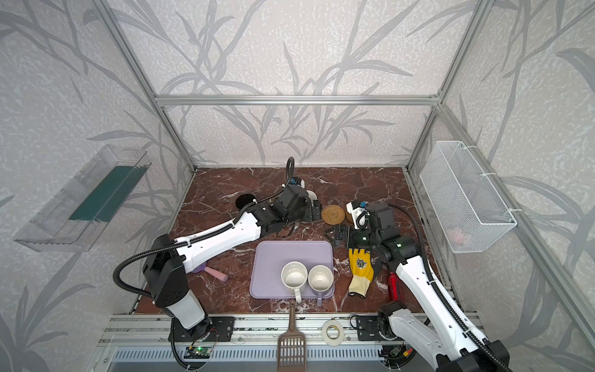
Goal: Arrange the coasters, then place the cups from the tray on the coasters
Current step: 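Raise the left gripper away while the right gripper moves over the speckled white mug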
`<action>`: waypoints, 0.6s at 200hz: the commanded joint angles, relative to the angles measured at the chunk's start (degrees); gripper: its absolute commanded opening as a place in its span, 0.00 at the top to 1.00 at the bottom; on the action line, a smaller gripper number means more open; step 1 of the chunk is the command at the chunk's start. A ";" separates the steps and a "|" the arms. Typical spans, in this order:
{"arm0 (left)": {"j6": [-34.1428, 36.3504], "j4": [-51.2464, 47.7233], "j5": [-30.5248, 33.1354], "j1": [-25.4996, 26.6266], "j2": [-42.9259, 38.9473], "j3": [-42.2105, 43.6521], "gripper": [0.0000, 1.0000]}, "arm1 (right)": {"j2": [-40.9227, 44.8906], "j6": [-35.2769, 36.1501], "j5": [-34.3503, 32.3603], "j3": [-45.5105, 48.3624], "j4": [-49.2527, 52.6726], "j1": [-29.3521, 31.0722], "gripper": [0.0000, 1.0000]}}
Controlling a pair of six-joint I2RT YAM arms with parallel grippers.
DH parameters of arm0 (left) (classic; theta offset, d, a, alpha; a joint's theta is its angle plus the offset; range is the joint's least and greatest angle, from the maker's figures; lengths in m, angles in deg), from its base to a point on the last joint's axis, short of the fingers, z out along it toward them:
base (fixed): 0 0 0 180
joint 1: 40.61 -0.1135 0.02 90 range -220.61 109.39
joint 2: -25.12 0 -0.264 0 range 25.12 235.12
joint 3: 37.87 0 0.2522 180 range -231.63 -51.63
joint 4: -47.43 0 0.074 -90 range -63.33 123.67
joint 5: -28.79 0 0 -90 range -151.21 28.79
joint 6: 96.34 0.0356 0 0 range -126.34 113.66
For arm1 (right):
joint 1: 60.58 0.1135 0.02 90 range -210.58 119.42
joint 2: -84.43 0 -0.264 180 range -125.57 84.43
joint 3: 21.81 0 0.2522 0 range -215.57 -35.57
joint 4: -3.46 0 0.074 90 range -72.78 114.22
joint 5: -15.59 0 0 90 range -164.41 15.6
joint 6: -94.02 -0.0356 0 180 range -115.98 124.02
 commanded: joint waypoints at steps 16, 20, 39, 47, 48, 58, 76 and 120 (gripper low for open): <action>-3.58 1.43 -9.91 -2.08 -8.50 5.52 0.00 | 0.70 3.30 -7.37 -3.06 7.84 10.26 0.01; -3.94 1.56 -10.94 -2.43 -9.25 6.32 0.01 | 0.82 3.13 -7.96 -3.09 8.19 10.98 0.01; -4.81 0.69 -10.37 -3.33 -13.52 9.61 0.01 | 1.36 1.92 -10.47 -3.17 9.89 14.43 0.01; -5.17 0.07 -8.69 -3.69 -15.30 11.45 0.01 | 1.39 1.76 -12.16 -3.38 11.08 16.08 0.01; -5.26 -0.01 -8.63 -3.78 -15.62 11.69 0.01 | 1.38 1.75 -12.36 -3.41 11.26 16.28 0.01; -5.60 -0.63 -8.90 -4.49 -18.11 13.94 0.01 | 1.45 1.74 -14.74 -3.68 12.66 18.49 0.01; -5.33 -2.03 -10.86 -5.47 -21.74 17.16 0.01 | 2.43 1.55 -17.05 -3.38 13.21 22.19 0.01; -5.22 -4.40 -19.05 -6.40 -27.14 21.91 0.01 | 5.22 0.25 -21.21 0.08 11.24 32.16 0.05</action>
